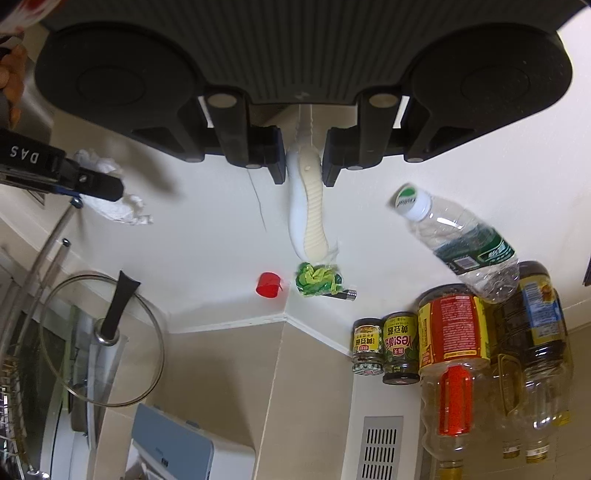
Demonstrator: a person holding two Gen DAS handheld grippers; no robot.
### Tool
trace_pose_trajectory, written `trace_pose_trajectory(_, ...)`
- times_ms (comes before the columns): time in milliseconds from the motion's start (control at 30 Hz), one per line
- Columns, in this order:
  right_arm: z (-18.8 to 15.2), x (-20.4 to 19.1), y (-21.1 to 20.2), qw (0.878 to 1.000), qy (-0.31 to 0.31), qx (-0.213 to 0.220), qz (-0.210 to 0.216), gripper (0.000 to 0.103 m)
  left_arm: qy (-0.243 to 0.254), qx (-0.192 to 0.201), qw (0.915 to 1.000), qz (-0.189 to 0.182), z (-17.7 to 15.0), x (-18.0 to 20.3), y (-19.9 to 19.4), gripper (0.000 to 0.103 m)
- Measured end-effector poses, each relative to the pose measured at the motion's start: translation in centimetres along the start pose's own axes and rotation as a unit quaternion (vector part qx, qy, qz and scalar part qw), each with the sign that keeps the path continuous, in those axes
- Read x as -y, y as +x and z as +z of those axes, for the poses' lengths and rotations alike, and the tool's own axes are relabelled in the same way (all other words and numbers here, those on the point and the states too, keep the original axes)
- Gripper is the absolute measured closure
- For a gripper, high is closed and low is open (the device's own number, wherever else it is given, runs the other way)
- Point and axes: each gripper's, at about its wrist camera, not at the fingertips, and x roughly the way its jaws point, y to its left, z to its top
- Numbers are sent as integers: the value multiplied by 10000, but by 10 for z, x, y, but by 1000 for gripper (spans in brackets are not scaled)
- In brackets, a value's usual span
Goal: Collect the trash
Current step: 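Carry the tissue and white brush down over the wastebasket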
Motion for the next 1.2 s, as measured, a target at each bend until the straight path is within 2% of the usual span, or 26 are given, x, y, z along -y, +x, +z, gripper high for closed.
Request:
trace_pose_trajectory(300, -30, -52, -25, 9996, 35, -73, 274, 71, -28, -54, 9998, -215, -32, -15, -42, 85)
trace_pose_trajectory(633, -81, -94, -36, 9979, 189, -516, 353, 71, -105, -380, 9980, -488, -80, -39, -72, 85)
trace_pose_trajectory(833, -118, -101, -31, 9957, 353, -830, 222, 71, -293, -790, 9945, -614, -117, -53, -65, 85)
trace_pose_trajectory(1200, -173, -92, -10, 9907, 477, -1272, -98, 71, -455, -1403, 9886, -293, -170, -67, -26, 85)
